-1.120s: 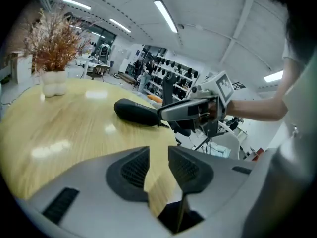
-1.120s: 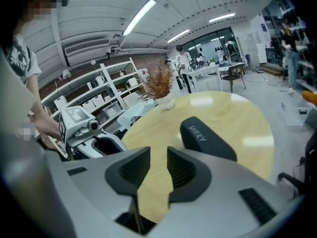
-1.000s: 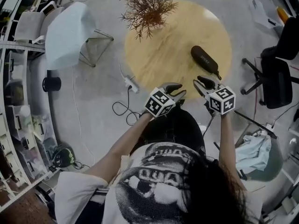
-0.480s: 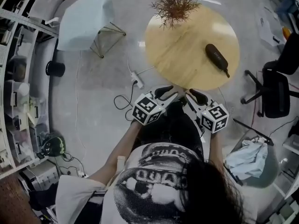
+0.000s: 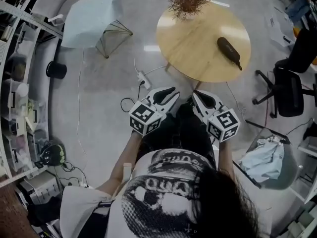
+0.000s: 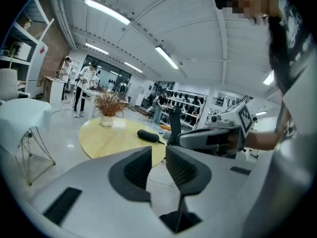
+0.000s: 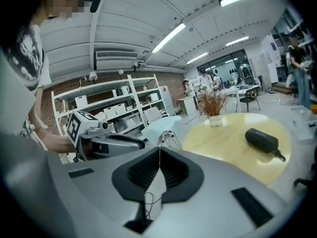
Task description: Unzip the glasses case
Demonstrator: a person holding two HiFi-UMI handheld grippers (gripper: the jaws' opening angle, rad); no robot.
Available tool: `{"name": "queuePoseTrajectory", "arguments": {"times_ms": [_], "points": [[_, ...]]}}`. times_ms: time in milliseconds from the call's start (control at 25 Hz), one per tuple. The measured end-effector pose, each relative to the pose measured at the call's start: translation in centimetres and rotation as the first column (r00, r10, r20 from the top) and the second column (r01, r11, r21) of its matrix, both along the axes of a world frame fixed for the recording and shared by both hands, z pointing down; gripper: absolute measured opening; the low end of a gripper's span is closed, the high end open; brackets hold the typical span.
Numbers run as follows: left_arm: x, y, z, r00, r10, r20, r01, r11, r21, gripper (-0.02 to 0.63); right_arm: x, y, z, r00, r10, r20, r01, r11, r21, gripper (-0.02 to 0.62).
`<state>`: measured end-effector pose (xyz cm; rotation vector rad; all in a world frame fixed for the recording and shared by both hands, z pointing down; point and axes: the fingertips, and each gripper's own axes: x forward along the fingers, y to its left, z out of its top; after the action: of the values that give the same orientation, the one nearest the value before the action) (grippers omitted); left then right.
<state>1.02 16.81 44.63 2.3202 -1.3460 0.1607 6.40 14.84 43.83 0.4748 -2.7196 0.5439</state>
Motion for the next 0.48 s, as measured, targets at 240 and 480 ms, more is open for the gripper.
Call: {"name": "queuePoseTrajectory", "arguments": {"times_ms": [240,480], "points": [[0.8,1.3,-0.6,1.000,-0.005,0.023,0.004,1.000,0.021,0.070,1.1,1.6,-0.5,1.000,0.016,-0.003,-0.016,1.000,0.006,-0.011],[0.9,2.3,-1.0,0.998,-0.044,0.041,0.043,0.999,0.015,0.026,1.2,1.9,-1.2,1.000,-0.019,-0.013,0.020,0.999,0.030,-0.009]]}}
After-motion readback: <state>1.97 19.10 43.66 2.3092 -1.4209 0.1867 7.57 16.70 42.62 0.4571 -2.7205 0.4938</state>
